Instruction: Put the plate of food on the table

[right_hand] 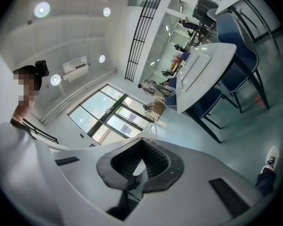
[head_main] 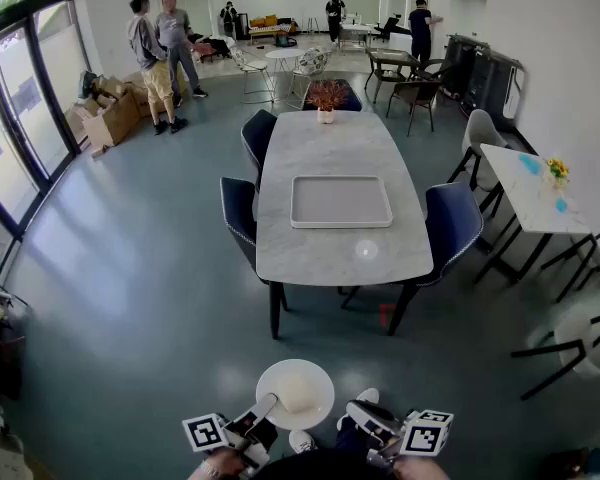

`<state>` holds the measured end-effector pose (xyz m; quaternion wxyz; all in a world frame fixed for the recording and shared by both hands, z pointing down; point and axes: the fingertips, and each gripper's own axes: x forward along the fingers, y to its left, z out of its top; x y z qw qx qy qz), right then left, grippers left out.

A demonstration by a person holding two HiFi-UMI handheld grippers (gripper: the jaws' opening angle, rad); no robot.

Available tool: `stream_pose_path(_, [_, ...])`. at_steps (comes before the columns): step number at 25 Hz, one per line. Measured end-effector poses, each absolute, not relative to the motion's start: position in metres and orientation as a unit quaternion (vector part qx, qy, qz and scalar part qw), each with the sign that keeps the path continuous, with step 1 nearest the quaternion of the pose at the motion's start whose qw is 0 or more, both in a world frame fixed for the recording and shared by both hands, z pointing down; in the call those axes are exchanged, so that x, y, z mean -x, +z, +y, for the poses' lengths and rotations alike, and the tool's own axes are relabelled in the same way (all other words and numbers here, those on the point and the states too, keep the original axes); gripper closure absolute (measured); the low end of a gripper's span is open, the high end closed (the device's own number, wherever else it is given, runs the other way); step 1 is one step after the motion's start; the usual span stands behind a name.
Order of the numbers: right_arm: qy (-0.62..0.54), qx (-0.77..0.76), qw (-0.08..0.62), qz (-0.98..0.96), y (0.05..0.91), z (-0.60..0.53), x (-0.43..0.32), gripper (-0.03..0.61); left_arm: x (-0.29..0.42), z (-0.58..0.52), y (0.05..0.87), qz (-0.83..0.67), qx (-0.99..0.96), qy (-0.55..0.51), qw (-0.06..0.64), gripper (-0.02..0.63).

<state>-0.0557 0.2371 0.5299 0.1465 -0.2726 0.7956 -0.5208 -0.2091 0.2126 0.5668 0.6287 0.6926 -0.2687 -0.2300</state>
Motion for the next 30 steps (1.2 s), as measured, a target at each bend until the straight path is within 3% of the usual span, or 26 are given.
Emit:
stream_pose_path(8, [-0.51, 0.284, 0.133, 0.801, 0.533, 0.239, 0.051, 0.568, 0.206, 0.215, 0.569, -0.27, -0.69, -0.226, 0.633, 0.584])
stream_pose_path(15, [-0.526, 0.268, 0.165, 0.79, 0.529, 0.237, 0.052, 0.568, 0.205, 0.213, 0.57, -0.27, -0.689, -0.225, 0.634, 0.584])
stream_pose_path(30, [-0.508, 0.291, 0.139, 0.799, 0.531, 0.221, 0.031, 0.566, 0.199, 0.202, 0.57, -0.276, -0.685, -0.225, 0.636, 0.584])
